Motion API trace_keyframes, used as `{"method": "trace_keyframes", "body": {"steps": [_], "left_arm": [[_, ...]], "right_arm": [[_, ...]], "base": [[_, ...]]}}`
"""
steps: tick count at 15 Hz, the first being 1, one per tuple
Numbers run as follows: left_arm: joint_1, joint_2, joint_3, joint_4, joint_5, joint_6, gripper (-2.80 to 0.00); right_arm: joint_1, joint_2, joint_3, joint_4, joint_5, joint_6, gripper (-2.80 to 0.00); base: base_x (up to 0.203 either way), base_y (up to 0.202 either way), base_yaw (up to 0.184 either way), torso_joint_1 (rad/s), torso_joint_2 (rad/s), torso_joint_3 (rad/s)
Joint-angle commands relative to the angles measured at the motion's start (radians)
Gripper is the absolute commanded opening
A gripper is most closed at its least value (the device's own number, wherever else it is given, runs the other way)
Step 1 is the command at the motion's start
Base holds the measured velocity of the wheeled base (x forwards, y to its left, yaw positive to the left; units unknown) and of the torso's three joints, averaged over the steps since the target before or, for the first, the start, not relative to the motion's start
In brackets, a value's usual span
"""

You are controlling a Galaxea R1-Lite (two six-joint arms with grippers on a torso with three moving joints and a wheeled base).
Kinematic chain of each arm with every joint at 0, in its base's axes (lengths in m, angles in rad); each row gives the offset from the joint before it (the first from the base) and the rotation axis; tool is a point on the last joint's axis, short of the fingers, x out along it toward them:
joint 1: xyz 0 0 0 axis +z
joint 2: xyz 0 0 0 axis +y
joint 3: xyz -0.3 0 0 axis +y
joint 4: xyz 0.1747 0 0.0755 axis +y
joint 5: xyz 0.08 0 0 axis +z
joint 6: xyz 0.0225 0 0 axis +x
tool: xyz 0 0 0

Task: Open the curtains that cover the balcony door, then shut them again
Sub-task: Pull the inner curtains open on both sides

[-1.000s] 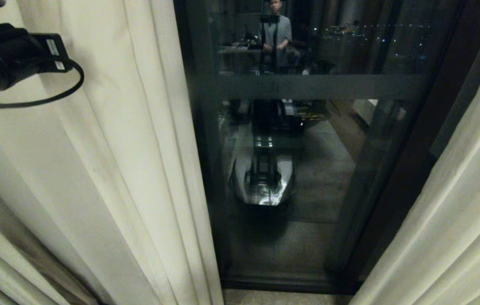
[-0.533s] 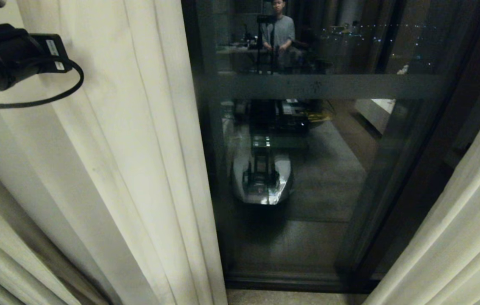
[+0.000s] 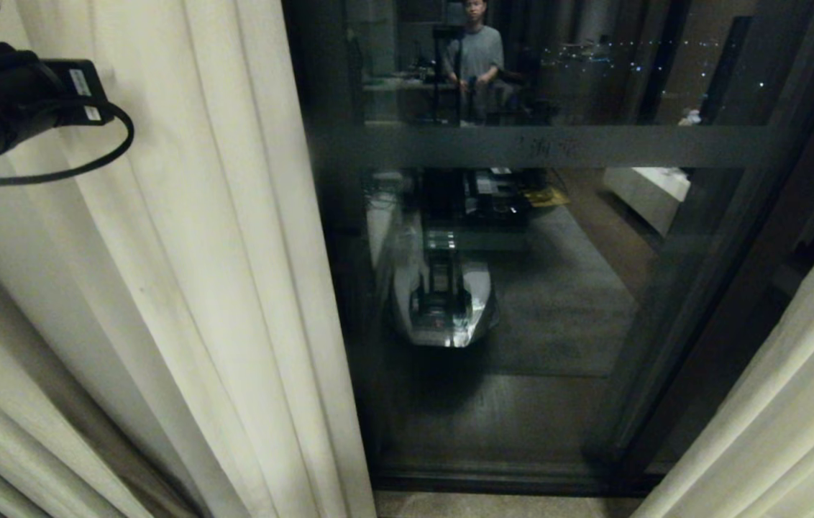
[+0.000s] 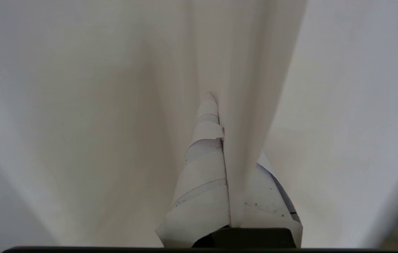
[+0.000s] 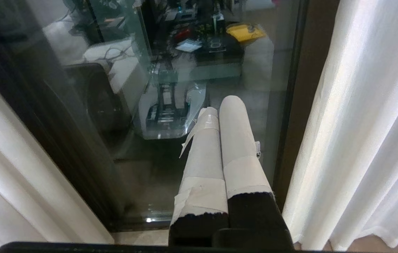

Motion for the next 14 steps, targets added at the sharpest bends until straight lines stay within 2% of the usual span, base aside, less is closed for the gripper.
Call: {"method": "trace_keyframes", "body": {"steps": [1, 4, 9, 14], "left_arm": [[0.009, -0.008, -0.001, -0.008, 0.0, -0.012, -2.8], [0.021, -0.012, -0.011, -0.01, 0.0, -0.062, -2.8], [0.109, -0.002, -0.004, -0.115, -0.014, -0.102, -2.8], [0.247, 0.043, -0.007, -0.118, -0.206, -0.127, -2.8]], "right_arm": [[0.0, 0.0, 0.0, 0.0, 0.0, 0.0, -2.8], [-0.001, 0.0, 0.0, 0.0, 0.0, 0.0, -2.8], [-0.001, 0.0, 0.0, 0.0, 0.0, 0.0, -2.8], [0.001, 0.0, 0.0, 0.0, 0.0, 0.0, -2.8]], "base": [[0.0, 0.0, 0.0, 0.0, 0.0, 0.0], [0.0, 0.0, 0.0, 0.0, 0.0, 0.0], [0.0, 0.0, 0.0, 0.0, 0.0, 0.0], [0.0, 0.0, 0.0, 0.0, 0.0, 0.0]]}}
